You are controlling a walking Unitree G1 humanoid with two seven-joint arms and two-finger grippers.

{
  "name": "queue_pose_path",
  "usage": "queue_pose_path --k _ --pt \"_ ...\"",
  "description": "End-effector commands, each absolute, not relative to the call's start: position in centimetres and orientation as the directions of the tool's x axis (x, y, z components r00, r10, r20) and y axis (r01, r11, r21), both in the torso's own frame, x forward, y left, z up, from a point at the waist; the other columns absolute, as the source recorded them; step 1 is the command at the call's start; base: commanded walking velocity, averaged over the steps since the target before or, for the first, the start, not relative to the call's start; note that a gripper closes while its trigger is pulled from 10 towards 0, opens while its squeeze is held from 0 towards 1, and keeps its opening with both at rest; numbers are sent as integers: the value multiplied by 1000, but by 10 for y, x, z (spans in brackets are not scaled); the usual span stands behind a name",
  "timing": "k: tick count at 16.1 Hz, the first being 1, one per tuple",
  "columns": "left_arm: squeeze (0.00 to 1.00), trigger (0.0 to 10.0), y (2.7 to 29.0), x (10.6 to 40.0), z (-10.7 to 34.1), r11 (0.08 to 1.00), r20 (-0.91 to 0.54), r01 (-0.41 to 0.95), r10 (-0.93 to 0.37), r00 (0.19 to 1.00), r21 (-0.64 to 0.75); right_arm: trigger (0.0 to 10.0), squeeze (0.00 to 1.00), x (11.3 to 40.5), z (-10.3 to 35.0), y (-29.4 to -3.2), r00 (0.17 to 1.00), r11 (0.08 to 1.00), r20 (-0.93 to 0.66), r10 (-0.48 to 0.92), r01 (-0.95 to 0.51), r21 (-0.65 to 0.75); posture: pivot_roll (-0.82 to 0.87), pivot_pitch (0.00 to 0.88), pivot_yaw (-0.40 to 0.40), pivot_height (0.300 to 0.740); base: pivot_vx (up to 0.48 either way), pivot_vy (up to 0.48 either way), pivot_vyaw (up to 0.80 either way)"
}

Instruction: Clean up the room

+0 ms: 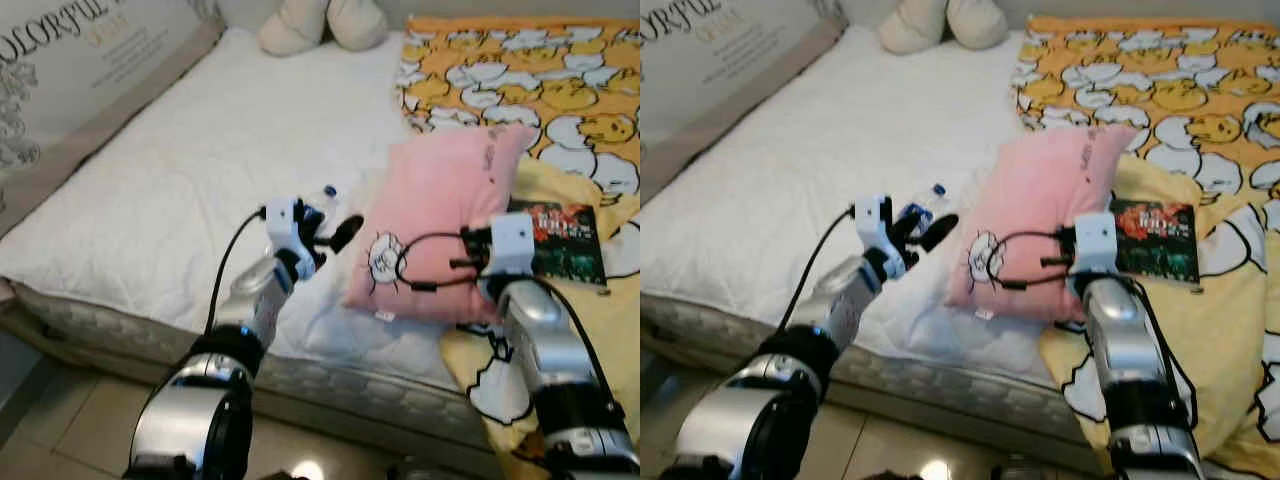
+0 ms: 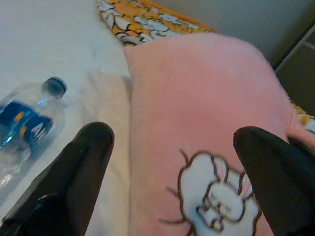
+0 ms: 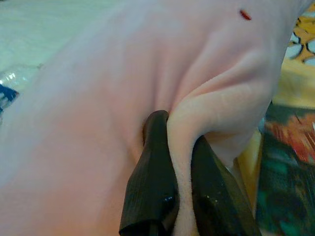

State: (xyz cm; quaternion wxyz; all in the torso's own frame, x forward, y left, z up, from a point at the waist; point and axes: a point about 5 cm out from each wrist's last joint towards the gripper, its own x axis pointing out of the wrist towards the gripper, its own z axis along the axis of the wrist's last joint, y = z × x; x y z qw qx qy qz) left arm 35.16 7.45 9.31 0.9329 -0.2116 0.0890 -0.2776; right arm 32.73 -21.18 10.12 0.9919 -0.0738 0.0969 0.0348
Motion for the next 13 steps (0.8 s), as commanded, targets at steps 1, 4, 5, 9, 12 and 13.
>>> queue_pose_path --k 1,4,5,9,12,13 --pt "0 10000 74 351 96 755 -26 489 -554 832 -437 0 0 329 97 -205 974 985 -210 82 -111 -128 -283 0 135 740 0 0 644" --pt "0 10000 71 347 84 746 -64 435 -535 842 -504 0 0 335 101 -201 972 980 -210 106 -137 -142 -296 0 130 740 0 0 469" --pt "0 10000 70 347 83 754 -74 428 -529 846 -499 0 0 336 102 -201 970 978 -213 114 -148 -150 -306 0 120 740 0 0 0" --pt "0 10000 62 348 93 754 -28 470 -541 841 -459 0 0 341 107 -204 970 974 -217 113 -151 -169 -300 0 106 740 0 0 0" --pt "0 10000 66 345 98 790 0 453 -497 868 -412 0 0 344 98 -197 960 980 -241 140 -169 -107 -67 0 -58 740 0 0 0" --pt "0 10000 68 344 98 797 3 443 -485 874 -410 0 0 345 96 -195 958 979 -246 148 -177 -101 -52 0 -65 740 0 0 0"
